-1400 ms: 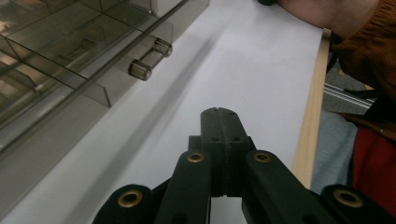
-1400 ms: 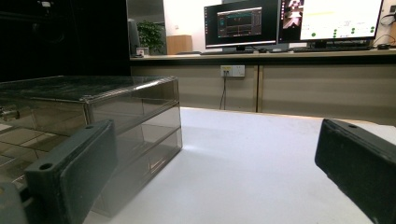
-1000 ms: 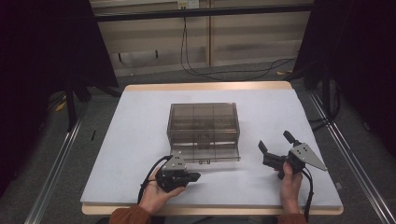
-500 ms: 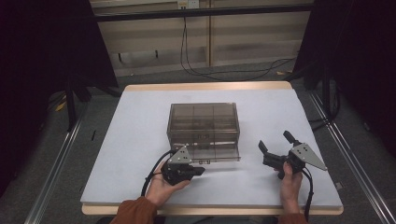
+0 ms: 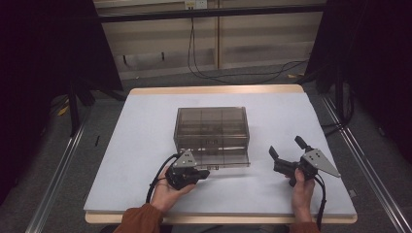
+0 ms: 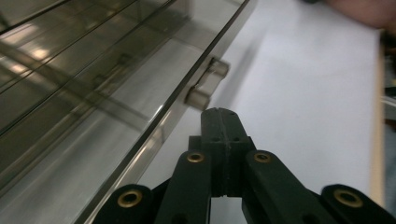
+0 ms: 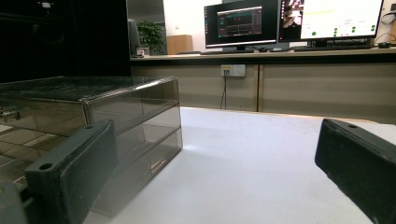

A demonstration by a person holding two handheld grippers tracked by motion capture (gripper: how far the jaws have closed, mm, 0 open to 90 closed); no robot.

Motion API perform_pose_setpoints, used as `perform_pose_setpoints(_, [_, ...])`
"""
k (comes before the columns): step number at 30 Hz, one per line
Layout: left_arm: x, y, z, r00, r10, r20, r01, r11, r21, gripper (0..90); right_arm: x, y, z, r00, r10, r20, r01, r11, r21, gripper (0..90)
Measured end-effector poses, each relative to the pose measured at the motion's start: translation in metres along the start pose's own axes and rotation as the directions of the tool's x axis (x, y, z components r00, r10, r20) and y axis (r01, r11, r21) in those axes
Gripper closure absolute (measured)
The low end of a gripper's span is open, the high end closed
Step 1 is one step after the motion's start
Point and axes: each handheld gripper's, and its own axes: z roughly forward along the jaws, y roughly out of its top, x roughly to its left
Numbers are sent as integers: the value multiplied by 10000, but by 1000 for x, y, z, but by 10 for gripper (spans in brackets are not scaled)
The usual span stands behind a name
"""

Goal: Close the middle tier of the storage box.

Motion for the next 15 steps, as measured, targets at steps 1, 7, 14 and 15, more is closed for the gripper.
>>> perform_pose_setpoints(1, [2,-1,0,10000,-65,-66,64,10000,-71,900,0,0,0,10000,22,0,-22,10000,-5,0])
perform_pose_setpoints(7, [4,-1,-1,9999,-128,-89,127,9999,-111,900,0,0,0,10000,21,23,-21,10000,18,0])
perform_pose_setpoints(14, [4,-1,-1,9998,-129,-116,128,9999,-93,900,0,0,0,10000,20,8,-20,10000,2,0])
perform_pose_setpoints(15, [4,-1,0,9997,-205,-120,203,9996,-169,900,0,0,0,10000,26,6,-26,10000,2,0])
